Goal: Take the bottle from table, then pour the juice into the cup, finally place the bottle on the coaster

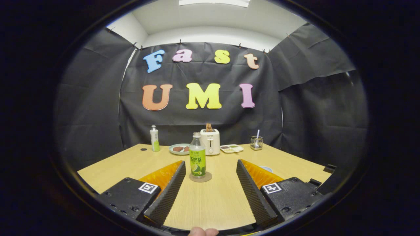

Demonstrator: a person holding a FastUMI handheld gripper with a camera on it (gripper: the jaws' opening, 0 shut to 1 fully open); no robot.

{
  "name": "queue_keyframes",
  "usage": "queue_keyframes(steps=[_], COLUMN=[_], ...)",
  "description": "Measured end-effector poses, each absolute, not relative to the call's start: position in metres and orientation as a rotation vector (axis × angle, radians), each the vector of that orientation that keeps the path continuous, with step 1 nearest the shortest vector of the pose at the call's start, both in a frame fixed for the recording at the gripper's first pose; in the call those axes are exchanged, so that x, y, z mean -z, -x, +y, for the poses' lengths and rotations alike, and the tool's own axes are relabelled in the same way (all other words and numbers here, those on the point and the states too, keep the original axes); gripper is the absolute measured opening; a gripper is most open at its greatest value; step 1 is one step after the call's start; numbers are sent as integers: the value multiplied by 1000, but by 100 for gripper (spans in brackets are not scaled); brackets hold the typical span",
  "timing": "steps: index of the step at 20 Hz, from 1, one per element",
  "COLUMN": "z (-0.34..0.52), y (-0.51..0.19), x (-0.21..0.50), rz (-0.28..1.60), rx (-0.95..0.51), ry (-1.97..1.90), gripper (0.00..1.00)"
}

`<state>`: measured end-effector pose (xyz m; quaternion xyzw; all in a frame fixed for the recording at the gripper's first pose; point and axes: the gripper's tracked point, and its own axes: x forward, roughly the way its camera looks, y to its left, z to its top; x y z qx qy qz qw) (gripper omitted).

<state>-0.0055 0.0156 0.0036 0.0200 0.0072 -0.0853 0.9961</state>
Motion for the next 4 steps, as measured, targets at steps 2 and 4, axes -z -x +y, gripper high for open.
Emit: queue_keyframes(steps=[2,4], z=[18,20], y=[5,5], x=[-4,-6], rz=[15,14], rx=[167,164], ry=[-35,-26], gripper=[100,100])
